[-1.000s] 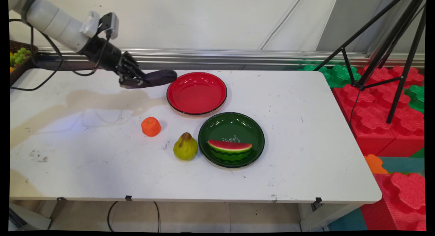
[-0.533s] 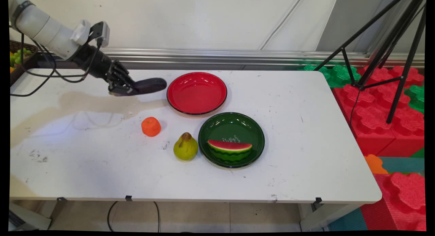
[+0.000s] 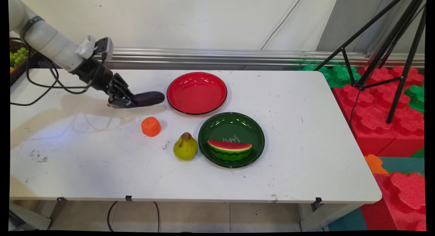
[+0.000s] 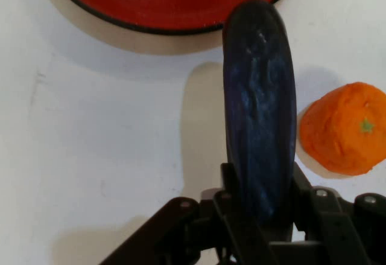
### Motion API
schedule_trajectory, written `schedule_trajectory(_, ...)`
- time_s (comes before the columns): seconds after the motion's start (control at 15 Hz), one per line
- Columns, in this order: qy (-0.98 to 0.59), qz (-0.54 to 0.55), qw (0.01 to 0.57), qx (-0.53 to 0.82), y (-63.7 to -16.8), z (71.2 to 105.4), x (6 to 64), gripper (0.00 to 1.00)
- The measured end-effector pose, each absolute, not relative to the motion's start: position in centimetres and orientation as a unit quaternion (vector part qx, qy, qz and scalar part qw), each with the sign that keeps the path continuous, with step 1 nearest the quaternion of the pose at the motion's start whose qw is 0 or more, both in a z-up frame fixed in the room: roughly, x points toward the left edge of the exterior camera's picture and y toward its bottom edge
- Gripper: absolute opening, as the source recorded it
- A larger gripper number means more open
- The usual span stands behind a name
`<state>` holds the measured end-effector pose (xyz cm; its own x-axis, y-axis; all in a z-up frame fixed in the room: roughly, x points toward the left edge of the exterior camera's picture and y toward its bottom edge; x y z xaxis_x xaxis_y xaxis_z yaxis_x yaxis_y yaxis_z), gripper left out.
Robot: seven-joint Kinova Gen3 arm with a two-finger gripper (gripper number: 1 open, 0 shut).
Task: Place the picked object on the table
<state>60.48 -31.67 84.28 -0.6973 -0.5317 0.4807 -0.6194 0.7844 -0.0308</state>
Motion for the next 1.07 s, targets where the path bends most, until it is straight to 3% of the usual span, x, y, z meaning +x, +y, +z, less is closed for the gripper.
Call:
schedule_trajectory(0.53, -0.916, 0.066, 0.215, 0.332, -32.2, 81.0, 60.1, 0.00)
schedule_trajectory(0.6, -0.916, 0.063, 0.213, 0.334, -32.1, 80.7, 60.1, 1.00)
schedule_trajectory(1.07, -0.912, 0.050, 0.219, 0.342, -31.8, 79.8, 60.4, 1.00)
